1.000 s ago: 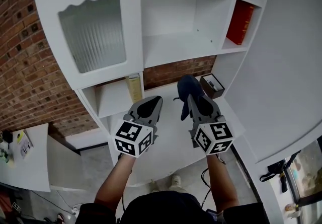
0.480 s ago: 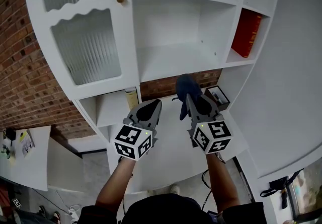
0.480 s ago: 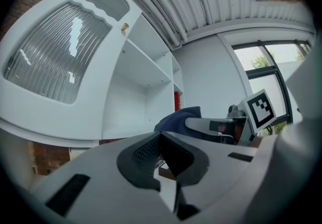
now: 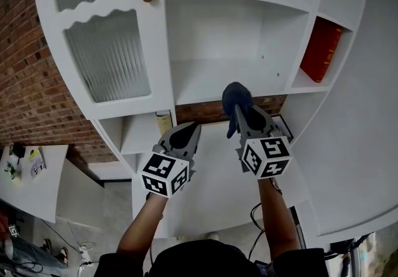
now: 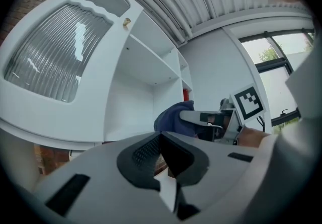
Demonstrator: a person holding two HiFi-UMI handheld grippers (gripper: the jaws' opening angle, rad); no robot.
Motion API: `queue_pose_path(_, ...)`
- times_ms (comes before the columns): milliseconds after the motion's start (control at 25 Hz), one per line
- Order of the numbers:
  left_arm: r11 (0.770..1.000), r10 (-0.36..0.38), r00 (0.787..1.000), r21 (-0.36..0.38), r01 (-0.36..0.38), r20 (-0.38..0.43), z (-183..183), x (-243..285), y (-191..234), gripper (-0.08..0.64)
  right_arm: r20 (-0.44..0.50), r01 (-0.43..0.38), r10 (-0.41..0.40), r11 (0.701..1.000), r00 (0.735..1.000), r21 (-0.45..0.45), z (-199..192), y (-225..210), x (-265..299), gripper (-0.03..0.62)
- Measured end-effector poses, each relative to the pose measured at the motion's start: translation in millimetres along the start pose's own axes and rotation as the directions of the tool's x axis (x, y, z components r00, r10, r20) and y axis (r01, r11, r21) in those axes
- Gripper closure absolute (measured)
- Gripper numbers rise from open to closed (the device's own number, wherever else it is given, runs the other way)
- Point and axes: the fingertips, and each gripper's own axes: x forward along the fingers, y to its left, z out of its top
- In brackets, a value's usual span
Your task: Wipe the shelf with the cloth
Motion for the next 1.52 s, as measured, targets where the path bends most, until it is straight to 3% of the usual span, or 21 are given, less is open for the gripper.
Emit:
queue_pose_path(240,1.0,0.027,1.0,0.012,-0.027,-0.01,-1,8,0,0.546,-0.055,0.007,-0.013,0.993,0.998,-0.115,7,-19,30,0.534)
queue_pose_path(400,0.999,0.039,0.999,0.018,-0.039,-0.011,2,14,2,0.546,-0.098,-0.051,0.039,0.991,0.994,-0.121,8,-28,51,0.534)
queue_pose_path(760,0.997,0.075,0.997,0.028,-0.076,0.004,5,26,5,0.546,-0.173,-0.108,0.076,0.977,0.982,-0.186,2,-33,90,0.535)
queue_pose_path(1120,0.993,0.114,0.993,0.037,-0.115,0.021,13,30,19,0.546,-0.294,-0.157,0.066,0.941,0.954,-0.299,-15,-30,125,0.534)
queue_pose_path(1520,0.989,0.141,0.99,0.047,-0.142,0.025,19,39,33,0.546,-0.387,-0.223,0.102,0.934,0.916,-0.28,-29,-32,148,0.535)
